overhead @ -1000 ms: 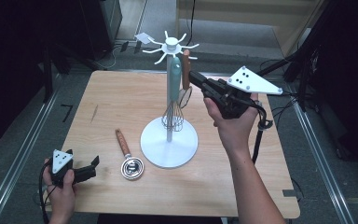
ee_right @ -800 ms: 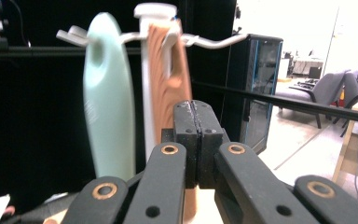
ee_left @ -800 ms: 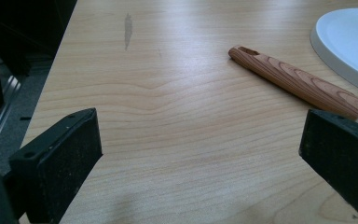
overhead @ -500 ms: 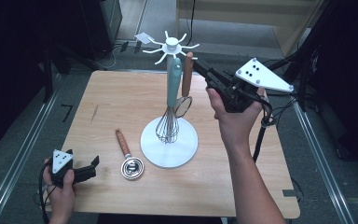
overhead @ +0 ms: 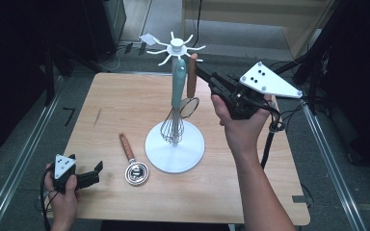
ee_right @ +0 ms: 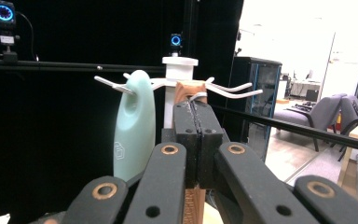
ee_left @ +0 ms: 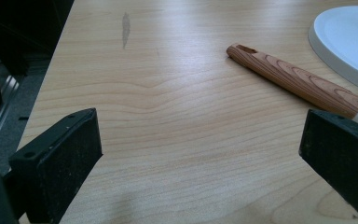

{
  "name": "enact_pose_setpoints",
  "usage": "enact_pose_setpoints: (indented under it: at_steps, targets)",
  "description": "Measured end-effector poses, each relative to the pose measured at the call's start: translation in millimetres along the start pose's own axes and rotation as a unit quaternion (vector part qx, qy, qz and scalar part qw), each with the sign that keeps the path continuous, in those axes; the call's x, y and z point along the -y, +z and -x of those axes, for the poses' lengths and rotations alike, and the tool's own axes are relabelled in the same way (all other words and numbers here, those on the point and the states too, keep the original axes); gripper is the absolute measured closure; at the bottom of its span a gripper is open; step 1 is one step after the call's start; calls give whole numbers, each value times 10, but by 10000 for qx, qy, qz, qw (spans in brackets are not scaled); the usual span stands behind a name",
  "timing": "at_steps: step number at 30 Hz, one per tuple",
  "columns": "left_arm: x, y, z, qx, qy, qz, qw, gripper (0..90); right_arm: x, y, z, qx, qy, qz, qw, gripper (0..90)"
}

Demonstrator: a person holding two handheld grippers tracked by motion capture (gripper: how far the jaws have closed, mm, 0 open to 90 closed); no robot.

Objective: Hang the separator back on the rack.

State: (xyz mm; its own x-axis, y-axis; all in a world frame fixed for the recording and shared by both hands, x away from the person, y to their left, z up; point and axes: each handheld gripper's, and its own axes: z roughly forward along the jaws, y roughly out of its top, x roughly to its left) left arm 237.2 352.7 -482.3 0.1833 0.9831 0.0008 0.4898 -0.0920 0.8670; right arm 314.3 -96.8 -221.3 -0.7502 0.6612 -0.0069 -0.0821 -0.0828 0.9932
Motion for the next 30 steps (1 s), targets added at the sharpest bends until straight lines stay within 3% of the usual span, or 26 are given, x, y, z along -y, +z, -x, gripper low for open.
enact_pose_setpoints:
  at_steps: [8, 30]
  targets:
    - [1, 3, -2, 12, -11, 19, 10000, 0, -26, -1, 67, 238, 189, 71, 9995, 900]
    - [2, -2, -6, -31, -60, -8, 10000, 0, -60, 24, -218, -250, -93, 61, 9996, 900]
